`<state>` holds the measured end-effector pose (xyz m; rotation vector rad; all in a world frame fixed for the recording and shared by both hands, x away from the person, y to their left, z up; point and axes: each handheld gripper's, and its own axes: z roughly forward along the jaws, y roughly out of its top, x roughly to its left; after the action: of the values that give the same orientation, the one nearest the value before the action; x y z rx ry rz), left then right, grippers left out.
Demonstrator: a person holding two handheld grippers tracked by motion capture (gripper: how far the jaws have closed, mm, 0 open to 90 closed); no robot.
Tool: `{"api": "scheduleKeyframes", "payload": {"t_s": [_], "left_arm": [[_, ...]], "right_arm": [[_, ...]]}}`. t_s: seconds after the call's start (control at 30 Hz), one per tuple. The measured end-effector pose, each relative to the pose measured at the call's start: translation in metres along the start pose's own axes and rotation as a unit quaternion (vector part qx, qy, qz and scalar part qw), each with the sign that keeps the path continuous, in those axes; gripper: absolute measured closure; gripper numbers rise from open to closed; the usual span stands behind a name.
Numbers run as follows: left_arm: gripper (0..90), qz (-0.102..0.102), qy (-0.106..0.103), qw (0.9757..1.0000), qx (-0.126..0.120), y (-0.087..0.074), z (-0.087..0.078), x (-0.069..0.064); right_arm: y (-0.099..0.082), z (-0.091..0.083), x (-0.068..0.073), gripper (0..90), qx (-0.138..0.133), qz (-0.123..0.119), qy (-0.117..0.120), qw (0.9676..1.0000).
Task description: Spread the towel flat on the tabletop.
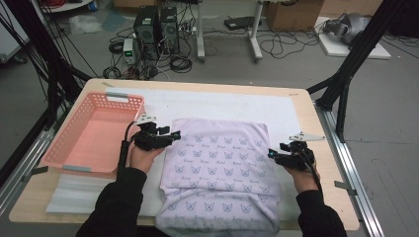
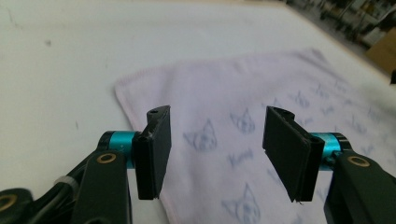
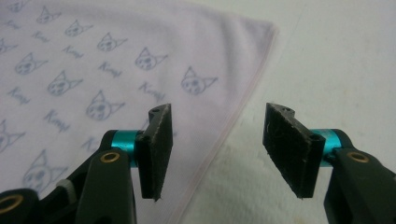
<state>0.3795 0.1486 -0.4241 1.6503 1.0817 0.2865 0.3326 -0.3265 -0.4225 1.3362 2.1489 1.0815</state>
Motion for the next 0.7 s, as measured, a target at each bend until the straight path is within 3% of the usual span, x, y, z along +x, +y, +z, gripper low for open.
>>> {"api": "scheduleKeyframes", "payload": {"t_s": [0.1, 0.27, 0.33, 0.5, 0.7], "left_arm": [[41.8, -0.010, 0.019, 0.9997, 0.004, -0.003, 0.004, 0.009], [41.8, 0.010, 0.042, 0.9988, 0.021, -0.002, 0.010, 0.010], [41.8, 0.023, 0.053, 0.9977, 0.035, 0.003, 0.016, 0.012], [41.5, 0.025, 0.084, 0.9951, 0.047, 0.014, 0.034, 0.022], [42.5, 0.036, 0.108, 0.9905, 0.076, 0.015, 0.057, 0.032]], "right_arm": [[0.005, 0.001, -0.004, 39.4, -0.006, -0.005, 0.002, 1.0000], [0.009, -0.003, -0.006, 38.0, -0.009, -0.006, 0.009, 0.9999], [0.011, -0.005, -0.008, 38.0, -0.008, -0.009, 0.011, 0.9999], [0.011, -0.003, -0.012, 38.0, -0.011, -0.001, 0.008, 0.9999], [0.012, 0.006, -0.014, 38.0, -0.005, 0.005, 0.001, 1.0000]]}}
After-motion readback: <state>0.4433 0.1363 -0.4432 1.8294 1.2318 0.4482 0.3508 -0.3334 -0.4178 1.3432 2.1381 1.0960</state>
